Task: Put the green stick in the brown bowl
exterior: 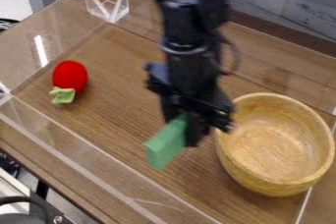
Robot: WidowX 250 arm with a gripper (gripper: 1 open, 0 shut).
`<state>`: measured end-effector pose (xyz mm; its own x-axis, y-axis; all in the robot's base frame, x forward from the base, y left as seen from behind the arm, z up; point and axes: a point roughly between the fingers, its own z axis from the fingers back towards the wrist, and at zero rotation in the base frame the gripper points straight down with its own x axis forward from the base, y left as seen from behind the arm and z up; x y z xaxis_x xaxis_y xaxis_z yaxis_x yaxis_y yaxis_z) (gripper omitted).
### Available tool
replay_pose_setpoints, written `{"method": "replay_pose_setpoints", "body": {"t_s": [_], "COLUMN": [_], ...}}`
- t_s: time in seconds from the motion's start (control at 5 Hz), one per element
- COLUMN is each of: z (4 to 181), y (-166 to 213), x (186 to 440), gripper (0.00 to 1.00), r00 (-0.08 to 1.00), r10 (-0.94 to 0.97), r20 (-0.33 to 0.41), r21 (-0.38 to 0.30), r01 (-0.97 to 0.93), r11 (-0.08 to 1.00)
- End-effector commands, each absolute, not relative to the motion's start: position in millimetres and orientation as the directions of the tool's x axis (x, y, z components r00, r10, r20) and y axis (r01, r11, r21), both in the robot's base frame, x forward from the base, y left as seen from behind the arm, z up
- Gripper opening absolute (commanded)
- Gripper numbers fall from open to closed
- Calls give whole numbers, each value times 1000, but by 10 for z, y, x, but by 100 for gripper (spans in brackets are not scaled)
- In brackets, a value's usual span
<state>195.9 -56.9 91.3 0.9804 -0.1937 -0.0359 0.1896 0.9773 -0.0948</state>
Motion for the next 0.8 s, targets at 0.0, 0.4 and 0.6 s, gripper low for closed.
{"method": "replay_pose_setpoints", "body": {"t_s": [0.0, 0.4, 0.6], "z": [948, 886, 836], "y": [-866, -1228, -1341], "x": [2001, 2150, 2344], "gripper": [0, 0, 0], "r00": [988, 987, 987], "r10": [-152, -161, -160], "r20": [-4, 1, 1], "r21": [-106, -100, -110], "r01": [151, 160, 159], "r11": [983, 982, 981]}}
